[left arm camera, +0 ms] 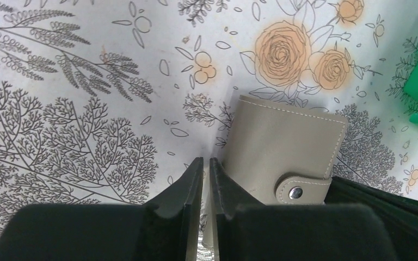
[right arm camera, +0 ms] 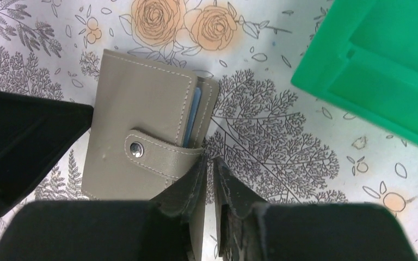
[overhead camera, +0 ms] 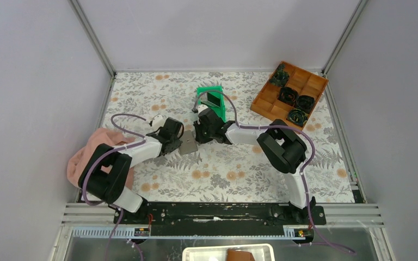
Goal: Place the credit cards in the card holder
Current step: Adjust the card holder at the center of the board.
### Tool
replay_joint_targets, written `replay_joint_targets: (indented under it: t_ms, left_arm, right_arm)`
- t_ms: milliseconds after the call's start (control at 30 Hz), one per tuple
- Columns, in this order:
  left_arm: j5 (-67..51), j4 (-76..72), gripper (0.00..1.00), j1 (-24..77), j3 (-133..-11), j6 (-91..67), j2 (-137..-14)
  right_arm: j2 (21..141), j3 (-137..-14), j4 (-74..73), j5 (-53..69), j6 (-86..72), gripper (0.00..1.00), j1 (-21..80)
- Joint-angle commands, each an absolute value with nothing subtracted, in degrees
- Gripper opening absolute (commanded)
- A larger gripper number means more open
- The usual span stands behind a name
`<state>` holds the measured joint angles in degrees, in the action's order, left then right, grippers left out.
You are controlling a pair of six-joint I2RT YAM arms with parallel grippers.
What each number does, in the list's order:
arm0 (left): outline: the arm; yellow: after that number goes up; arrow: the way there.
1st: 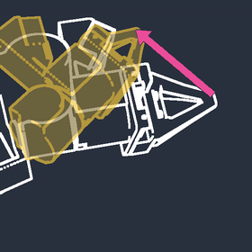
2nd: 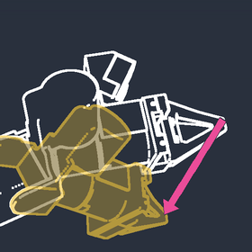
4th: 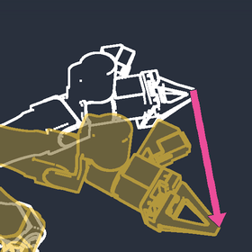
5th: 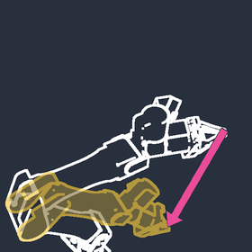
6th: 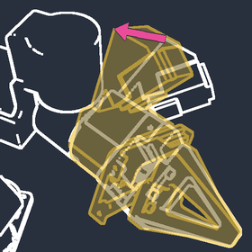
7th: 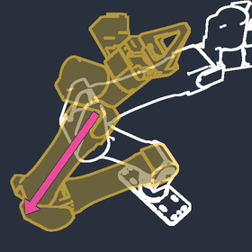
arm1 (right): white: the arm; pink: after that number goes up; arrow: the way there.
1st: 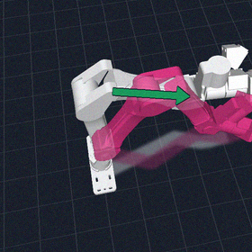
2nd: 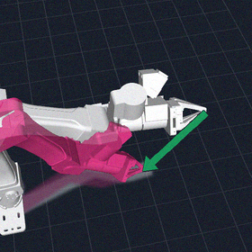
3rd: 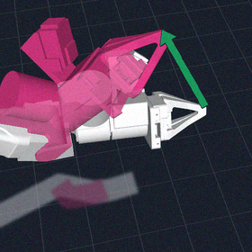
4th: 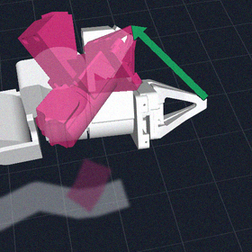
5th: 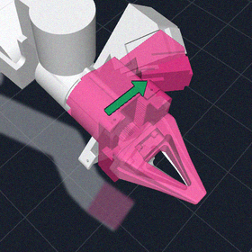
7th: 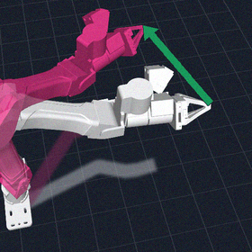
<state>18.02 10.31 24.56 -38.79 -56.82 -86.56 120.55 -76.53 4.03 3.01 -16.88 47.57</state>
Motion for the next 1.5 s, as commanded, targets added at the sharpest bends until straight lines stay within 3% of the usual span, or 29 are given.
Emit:
replay_joint_targets:
  t_ms: [0, 400, 1033, 1233, 1467]
  left_arm:
    - [16.82, 12.82, 0.17, 26.63, -39.62, -52.76, -90.05]
    - [11.90, 9.40, 0.16, 28.31, -39.49, -48.21, -90.79]
    - [6.63, 7.51, 0.16, 30.56, -38.56, -43.98, -89.10]
    - [9.02, 10.91, 0.29, 30.59, -39.94, -42.95, -86.29]
    - [16.34, 17.32, 0.57, 30.50, -44.51, -41.73, -83.37]
  right_arm:
    - [122.00, -70.87, -5.77, 7.04, -19.14, 0.18, 48.87]
    - [115.44, -62.87, -7.43, 0.55, -22.61, 0.17, 49.35]
    - [114.67, -64.72, -9.88, -6.11, -24.26, 0.21, 48.49]
    - [110.11, -64.88, -11.63, -10.15, -23.83, 0.34, 48.51]
    - [103.41, -64.68, -15.41, -15.32, -23.12, 0.48, 48.14]
